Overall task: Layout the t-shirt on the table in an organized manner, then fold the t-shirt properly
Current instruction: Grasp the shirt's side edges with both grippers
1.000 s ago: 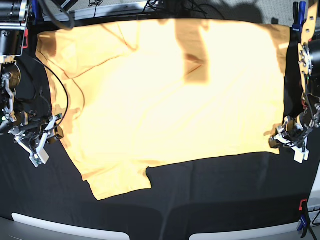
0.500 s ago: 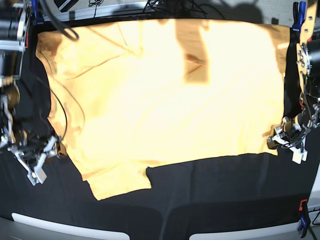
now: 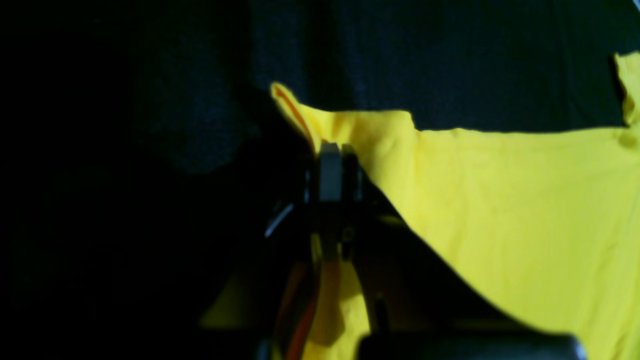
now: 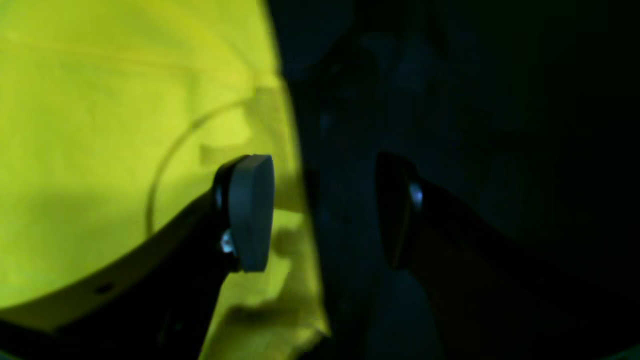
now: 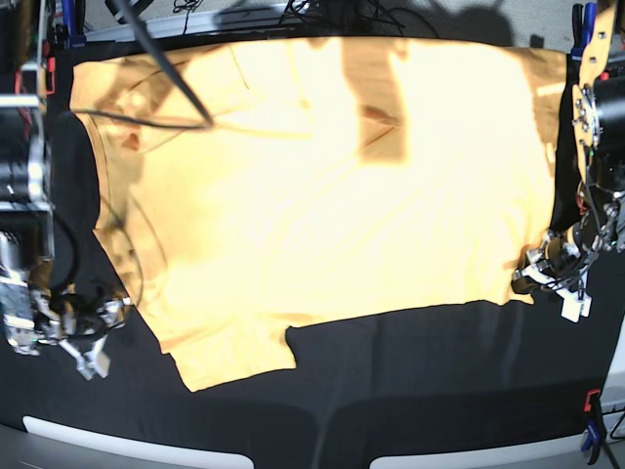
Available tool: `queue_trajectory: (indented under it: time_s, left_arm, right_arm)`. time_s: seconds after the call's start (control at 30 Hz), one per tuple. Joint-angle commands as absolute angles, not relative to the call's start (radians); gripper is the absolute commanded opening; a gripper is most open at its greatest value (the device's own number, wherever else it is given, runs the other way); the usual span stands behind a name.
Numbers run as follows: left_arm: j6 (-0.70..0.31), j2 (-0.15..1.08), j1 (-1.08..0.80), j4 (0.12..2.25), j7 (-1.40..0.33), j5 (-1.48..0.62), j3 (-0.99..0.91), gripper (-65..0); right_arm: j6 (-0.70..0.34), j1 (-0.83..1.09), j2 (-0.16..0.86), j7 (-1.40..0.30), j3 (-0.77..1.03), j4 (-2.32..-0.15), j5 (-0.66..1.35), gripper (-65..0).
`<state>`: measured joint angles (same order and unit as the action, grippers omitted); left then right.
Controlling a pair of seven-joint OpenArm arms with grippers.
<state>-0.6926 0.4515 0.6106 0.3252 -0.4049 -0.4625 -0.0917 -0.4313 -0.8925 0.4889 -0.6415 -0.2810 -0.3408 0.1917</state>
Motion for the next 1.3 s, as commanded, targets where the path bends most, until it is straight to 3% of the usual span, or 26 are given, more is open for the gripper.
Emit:
queue_trajectory:
  time_s: [0.0, 0.23, 0.67, 1.0, 1.1, 1.27]
  left_arm:
    - [-0.698, 0.463, 0.632, 0.333, -0.418, -0.454, -0.091, -65.0]
    - [-0.698, 0.463, 0.632, 0.333, -0.422, -0.454, -0.091, -65.0]
    - [-0.698, 0.463, 0.632, 0.333, -0.418, -0.455, -0.091, -65.0]
    - [-0.698, 0.463, 0.632, 0.333, -0.418, -0.455, -0.091, -65.0]
    - [-0.698, 0.463, 0.632, 0.333, -0.418, -0.463, -0.091, -65.0]
    - [-0.698, 0.463, 0.632, 0.333, -0.418, -0.484, -0.091, -65.0]
  right_arm:
    - [-0.435, -0.949, 0.48, -0.606, -0.279, -0.318, 0.18, -33.5]
    - [-0.381, -0.961, 0.409, -0.575, -0.279, -0.257, 0.084, -33.5]
    - [-0.367, -0.912, 0.448, -0.596, -0.279, -0.257, 0.089, -33.6]
    - [-0.461, -0.881, 0.446, -0.625, -0.279, -0.258, 0.186, -33.8]
    - [-0.493, -0.881, 0.446, -0.633, -0.279, -0.258, 0.246, -37.8]
    - [-0.553, -0.881, 0.446, -0.641, -0.279, -0.258, 0.322, -38.2]
